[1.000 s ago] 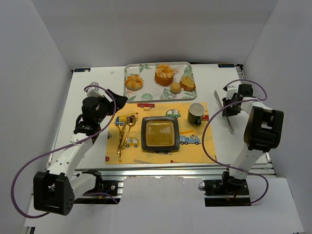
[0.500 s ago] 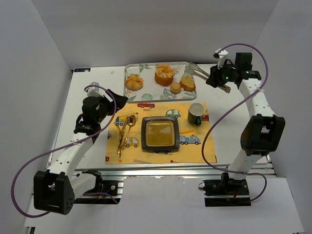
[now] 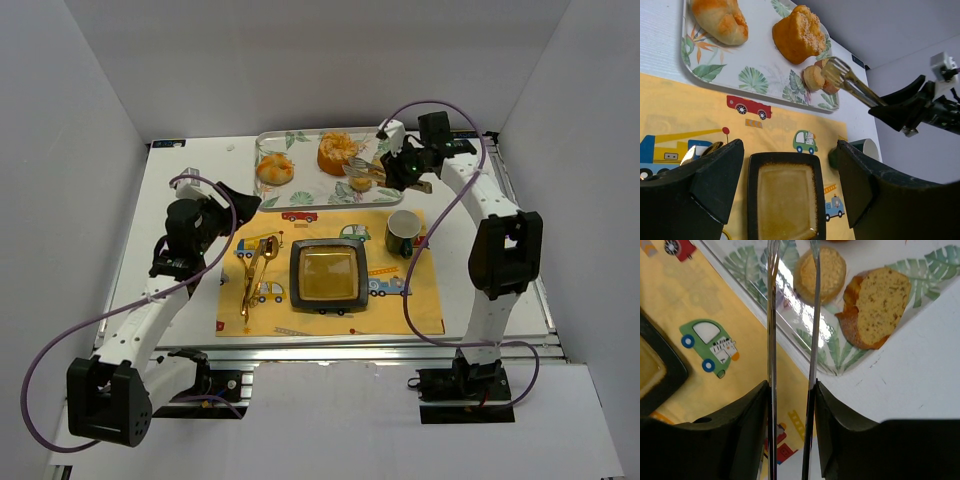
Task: Place the bread
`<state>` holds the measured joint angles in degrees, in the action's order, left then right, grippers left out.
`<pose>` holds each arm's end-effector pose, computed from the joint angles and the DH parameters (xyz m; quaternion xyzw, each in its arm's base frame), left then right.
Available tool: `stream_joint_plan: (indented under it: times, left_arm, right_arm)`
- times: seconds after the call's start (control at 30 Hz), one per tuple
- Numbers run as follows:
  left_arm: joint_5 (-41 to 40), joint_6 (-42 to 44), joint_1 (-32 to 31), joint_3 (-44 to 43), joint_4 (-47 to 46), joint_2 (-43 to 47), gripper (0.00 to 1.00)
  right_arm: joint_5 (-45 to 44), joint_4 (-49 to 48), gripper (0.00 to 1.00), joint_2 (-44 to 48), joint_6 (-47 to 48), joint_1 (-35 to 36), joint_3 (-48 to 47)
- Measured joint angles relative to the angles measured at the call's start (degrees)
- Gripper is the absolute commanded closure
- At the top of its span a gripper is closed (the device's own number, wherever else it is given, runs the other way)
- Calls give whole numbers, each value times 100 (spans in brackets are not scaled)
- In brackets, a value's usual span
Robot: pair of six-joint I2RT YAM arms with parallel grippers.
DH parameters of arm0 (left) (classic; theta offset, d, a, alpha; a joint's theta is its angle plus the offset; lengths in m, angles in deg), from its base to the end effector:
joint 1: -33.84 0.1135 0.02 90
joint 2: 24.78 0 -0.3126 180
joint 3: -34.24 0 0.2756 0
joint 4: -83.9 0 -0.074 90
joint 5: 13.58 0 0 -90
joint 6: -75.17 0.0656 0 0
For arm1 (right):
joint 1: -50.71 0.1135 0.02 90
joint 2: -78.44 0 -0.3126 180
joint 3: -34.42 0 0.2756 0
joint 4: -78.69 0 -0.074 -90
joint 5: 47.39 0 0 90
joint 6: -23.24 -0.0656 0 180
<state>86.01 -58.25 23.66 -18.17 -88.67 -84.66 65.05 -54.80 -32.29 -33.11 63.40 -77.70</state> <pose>0.2642 -0.0586 0.3124 -0.1772 0.7716 -0.3330 0.5122 0.4834 0.1345 0.3171 -0.4250 0.8043 0.1087 0.4009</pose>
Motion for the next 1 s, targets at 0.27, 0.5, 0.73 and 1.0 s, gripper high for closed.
stream_joint_plan:
  times: [0.27, 0.5, 0.73, 1.0]
  left_arm:
    - [-9, -17, 0, 0, 7, 37, 16]
    - [-11, -15, 0, 2, 42, 37, 16]
    - [-15, -15, 0, 2, 48, 37, 16]
    - [-48, -17, 0, 2, 52, 37, 16]
  right_arm:
    - [-422, -109, 55, -74, 426, 138, 2]
    - [-702, -675, 54, -72, 907, 544, 96]
    - [-1075, -1029, 53, -232, 1239, 717, -37]
    - [-1421, -1248, 50, -623, 1467, 732, -52]
